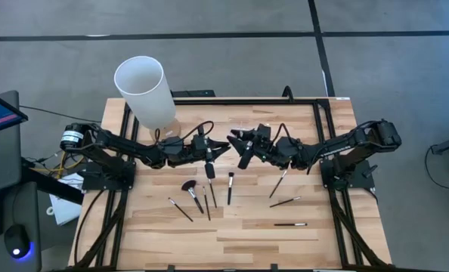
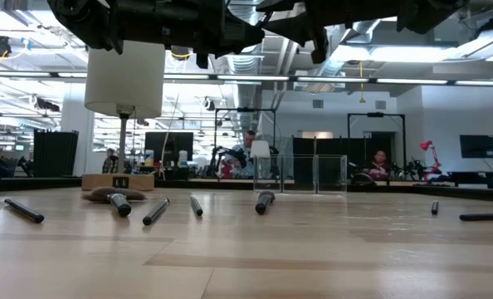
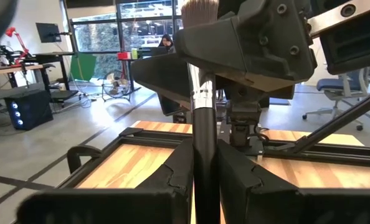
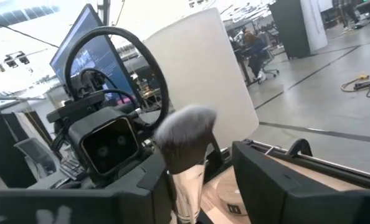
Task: Put items in baskets/containers
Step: Put the black foundation brush into the transparent organizer
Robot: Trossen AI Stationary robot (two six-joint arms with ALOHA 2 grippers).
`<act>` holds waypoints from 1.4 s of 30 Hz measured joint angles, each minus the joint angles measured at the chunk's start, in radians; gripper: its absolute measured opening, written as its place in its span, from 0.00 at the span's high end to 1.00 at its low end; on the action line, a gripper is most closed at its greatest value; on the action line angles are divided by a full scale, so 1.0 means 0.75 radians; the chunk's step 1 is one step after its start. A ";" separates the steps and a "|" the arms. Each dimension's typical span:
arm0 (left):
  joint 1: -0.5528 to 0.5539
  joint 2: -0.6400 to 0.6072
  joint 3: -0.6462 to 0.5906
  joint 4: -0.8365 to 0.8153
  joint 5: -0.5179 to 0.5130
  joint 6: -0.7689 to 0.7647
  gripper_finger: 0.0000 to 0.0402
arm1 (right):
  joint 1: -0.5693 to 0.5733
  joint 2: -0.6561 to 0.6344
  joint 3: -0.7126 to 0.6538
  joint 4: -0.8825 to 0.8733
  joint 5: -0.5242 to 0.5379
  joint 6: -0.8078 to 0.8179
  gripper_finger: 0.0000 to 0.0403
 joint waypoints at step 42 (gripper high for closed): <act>-0.018 0.000 -0.002 -0.029 -0.087 -0.020 0.77 | -0.030 -0.032 -0.001 -0.113 0.062 -0.099 0.97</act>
